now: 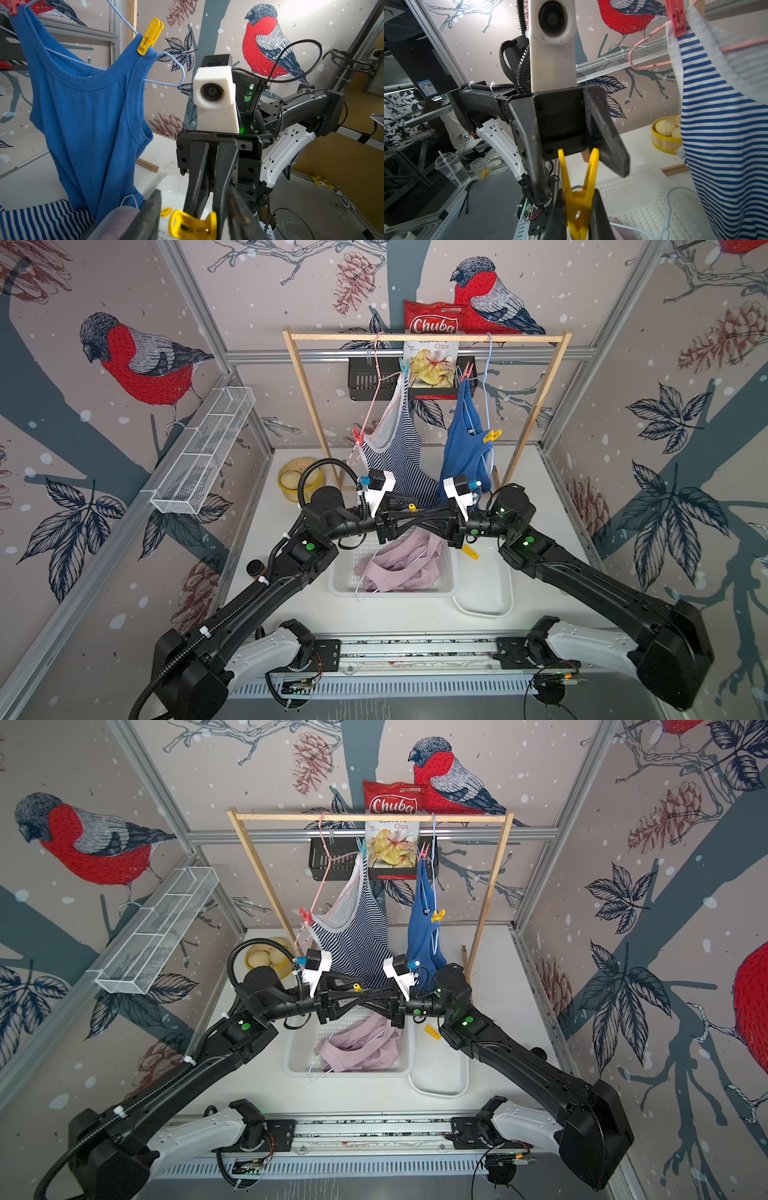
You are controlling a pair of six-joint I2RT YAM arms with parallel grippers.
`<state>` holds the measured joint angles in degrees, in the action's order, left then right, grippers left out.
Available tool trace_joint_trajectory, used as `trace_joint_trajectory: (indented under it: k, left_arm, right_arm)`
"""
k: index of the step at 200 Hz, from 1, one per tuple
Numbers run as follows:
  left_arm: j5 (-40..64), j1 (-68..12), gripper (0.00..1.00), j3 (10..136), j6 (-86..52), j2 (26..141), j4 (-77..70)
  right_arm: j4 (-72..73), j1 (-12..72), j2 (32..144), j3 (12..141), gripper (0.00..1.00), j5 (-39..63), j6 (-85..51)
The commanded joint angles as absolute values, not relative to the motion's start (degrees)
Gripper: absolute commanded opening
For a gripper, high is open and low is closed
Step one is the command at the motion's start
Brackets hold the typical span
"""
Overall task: Remove the clothespins securing tank tops to the hanger
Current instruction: Place the clothespin in the storage box.
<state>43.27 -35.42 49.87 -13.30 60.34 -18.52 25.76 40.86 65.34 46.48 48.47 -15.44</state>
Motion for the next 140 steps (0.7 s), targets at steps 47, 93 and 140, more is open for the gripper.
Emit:
trace_joint_trajectory:
  k: [47, 93, 140]
  left_arm:
    - [29.8, -35.5, 0.99, 48.8, -13.8, 56.9, -20.2]
    - [10.2, -35.5, 0.99, 43.2, -16.8, 48.9, -14.5]
    - [7.6, -35.5, 0.99, 43.5, -21.5, 52.1, -0.6]
  right_arm:
    - [20.8, 40.3, 63.2, 44.5, 0.02, 40.2, -15.5]
    - [8.9, 39.2, 54.2, 37.6, 0.0, 23.0, -18.7]
    - [0.5, 37.7, 39.8, 28.6, 0.0, 9.2, -28.0]
